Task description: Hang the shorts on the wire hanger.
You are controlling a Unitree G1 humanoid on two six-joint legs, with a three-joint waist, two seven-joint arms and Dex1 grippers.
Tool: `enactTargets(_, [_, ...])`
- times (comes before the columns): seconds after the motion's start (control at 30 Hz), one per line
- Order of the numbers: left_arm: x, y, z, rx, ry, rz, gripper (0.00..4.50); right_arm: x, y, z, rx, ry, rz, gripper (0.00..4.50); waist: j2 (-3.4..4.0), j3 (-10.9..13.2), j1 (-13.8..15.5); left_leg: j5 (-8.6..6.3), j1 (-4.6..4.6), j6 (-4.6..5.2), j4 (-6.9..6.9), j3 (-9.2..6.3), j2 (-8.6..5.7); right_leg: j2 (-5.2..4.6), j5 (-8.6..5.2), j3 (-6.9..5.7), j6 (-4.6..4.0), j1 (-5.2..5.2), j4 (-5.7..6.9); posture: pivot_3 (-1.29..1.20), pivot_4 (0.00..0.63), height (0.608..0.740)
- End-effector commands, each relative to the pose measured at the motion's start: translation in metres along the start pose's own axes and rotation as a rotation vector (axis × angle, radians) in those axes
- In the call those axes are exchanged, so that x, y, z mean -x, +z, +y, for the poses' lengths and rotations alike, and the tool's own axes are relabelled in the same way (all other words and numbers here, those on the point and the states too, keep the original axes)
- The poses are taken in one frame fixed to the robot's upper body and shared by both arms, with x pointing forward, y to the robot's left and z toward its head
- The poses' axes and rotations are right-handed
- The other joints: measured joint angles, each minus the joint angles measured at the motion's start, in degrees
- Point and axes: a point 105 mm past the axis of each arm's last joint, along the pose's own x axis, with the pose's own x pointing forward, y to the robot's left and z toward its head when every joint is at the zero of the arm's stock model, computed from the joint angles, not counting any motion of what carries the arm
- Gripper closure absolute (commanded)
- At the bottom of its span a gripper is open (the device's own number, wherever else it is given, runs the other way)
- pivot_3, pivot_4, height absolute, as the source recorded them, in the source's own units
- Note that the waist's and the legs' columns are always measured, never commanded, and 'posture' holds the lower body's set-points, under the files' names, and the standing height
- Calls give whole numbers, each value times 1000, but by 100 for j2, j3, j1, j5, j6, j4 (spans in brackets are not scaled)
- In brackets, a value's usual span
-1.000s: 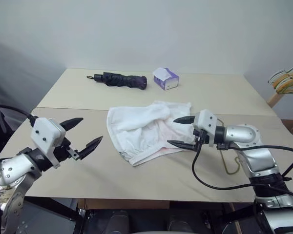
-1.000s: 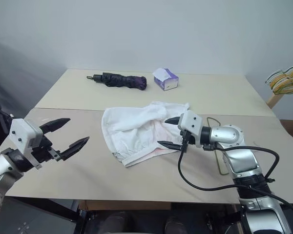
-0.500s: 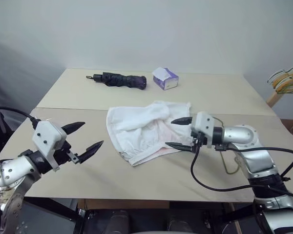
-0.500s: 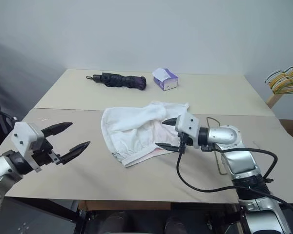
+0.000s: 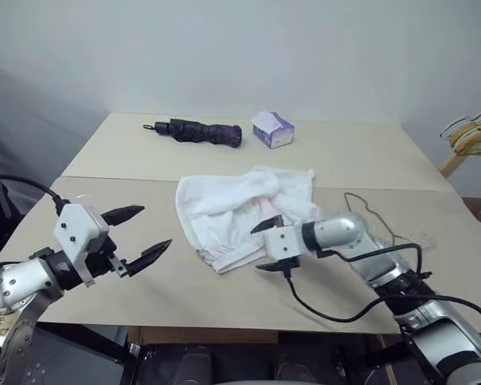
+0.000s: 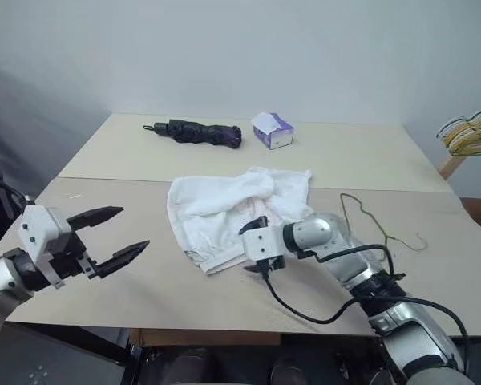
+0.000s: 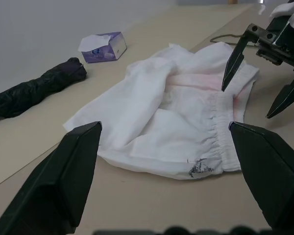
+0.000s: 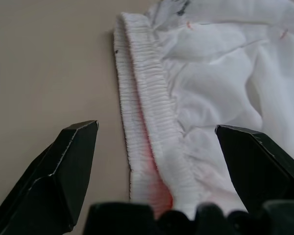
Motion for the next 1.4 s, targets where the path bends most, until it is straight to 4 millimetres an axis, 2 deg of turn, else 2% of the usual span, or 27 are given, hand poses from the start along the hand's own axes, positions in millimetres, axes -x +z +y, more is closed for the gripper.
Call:
enactTargets(0.03, [-2,12,0,-44,-16,-34,0,-9,-2,-11,100,-47,77,37,0,0,2,0,0,0,0,0,-1,0,0,0,0,0,2,229,0,740])
enactTargets(0.17, [0,11,-1,-47,-20,-29,0,-23,-4,-12,112,-49,112,37,-7,-5,14,-1,10,-5,0,0,1,1,1,-3,-2,0,4,267,0,740])
enactTargets(0.27, [0,12,-1,-55,-17,-26,0,-29,-6,-11,105,-37,128,622,-10,-7,31,-1,21,-7,0,-2,3,2,1,-6,-2,-1,7,298,0,740])
enactTargets(0.63, [10,9,-3,-32,-6,-4,0,-27,-16,-5,42,29,120,4467,-14,-11,260,-4,28,-13,0,-2,12,-2,-5,-19,7,-1,8,299,10,740])
enactTargets(0.73, [9,8,-4,-23,-9,-2,0,-22,-14,-5,34,21,96,4491,-9,-7,282,-7,22,-18,0,-2,15,-3,-12,-21,16,-8,5,281,14,740])
enactTargets(0.87, [6,9,-5,-18,-27,-7,0,-5,-6,-7,47,9,21,4491,-3,-3,296,-9,7,-20,-1,-2,16,-6,-13,-27,14,-19,4,257,20,740])
enactTargets(1.07, [-1,10,-5,-20,-70,-16,0,39,-8,1,152,159,-25,4491,10,7,271,-8,-6,-19,-1,-2,15,-5,-16,-29,11,-27,-2,214,11,740])
enactTargets(1.27, [-12,10,-8,-16,-126,-31,0,90,-39,4,267,345,146,4491,24,20,141,-6,-3,-16,0,-2,14,-2,-24,-31,20,-19,-4,134,29,740])
enactTargets(1.4, [-16,7,-11,-10,-164,-26,0,109,-65,-8,299,320,293,4491,27,38,-39,-5,3,-15,-1,-3,14,-4,-29,-31,16,-10,-7,103,33,740])
